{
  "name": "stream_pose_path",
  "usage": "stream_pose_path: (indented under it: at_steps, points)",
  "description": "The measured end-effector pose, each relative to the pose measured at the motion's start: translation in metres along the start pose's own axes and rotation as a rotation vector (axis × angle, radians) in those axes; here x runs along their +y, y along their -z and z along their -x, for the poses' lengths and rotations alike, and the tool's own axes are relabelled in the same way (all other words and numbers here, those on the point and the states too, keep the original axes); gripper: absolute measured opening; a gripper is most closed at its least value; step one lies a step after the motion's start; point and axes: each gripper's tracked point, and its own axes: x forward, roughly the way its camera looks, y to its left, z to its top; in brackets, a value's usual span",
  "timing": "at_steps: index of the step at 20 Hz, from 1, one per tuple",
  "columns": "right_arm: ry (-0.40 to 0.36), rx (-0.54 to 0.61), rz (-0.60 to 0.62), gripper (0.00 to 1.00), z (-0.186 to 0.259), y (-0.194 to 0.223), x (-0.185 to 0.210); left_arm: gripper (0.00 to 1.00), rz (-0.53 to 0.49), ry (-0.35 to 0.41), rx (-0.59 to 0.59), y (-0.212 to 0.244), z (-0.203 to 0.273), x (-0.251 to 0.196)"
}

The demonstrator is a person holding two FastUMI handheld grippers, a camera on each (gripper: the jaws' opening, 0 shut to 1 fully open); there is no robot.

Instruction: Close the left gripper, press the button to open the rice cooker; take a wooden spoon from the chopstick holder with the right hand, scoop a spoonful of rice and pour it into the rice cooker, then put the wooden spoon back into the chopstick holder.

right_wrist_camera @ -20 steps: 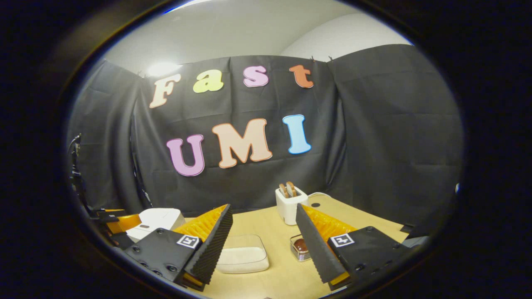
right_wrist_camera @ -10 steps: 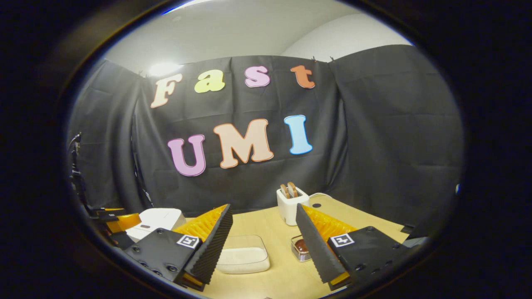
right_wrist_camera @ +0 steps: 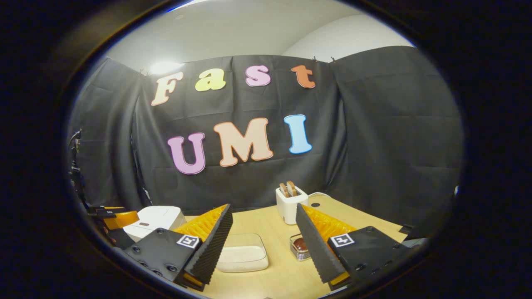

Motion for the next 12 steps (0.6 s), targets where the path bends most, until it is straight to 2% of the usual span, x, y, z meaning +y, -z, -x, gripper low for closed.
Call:
stream_pose_path:
  at_steps: [1,2,4,6,7,9,10,11,12]
  points:
    - [-0.003,-0.002,0.001,0.98,0.001,-0.001,0.002,0.77,-0.003,0.001,-0.002,-0.001,0.000,0.001]
    - [-0.006,-0.003,0.003,0.98,0.001,-0.001,0.002,0.78,-0.005,0.002,-0.003,-0.001,0.000,0.001]
    - [-0.008,-0.002,0.008,0.98,0.002,0.000,0.003,0.74,-0.002,0.002,-0.004,-0.001,0.000,0.002]
    - [-0.007,-0.002,0.015,0.98,0.002,0.000,0.003,0.59,0.008,0.018,-0.004,0.000,-0.001,0.000]
    - [-0.006,-0.002,0.015,0.99,0.002,0.000,0.004,0.45,0.009,0.021,-0.001,0.001,0.000,-0.001]
    - [-0.004,-0.001,0.011,0.99,0.002,0.000,0.004,0.27,0.005,0.009,0.018,0.003,0.000,0.006]
    - [-0.003,-0.002,0.009,0.99,0.003,0.000,0.003,0.22,0.007,-0.003,0.023,0.005,0.000,0.010]
    - [0.000,-0.003,0.009,0.99,0.004,0.000,0.003,0.12,0.010,-0.016,0.026,0.005,0.001,0.015]
    - [0.002,-0.003,0.009,0.98,0.002,0.001,0.001,0.07,0.011,-0.036,0.027,0.005,0.000,0.022]
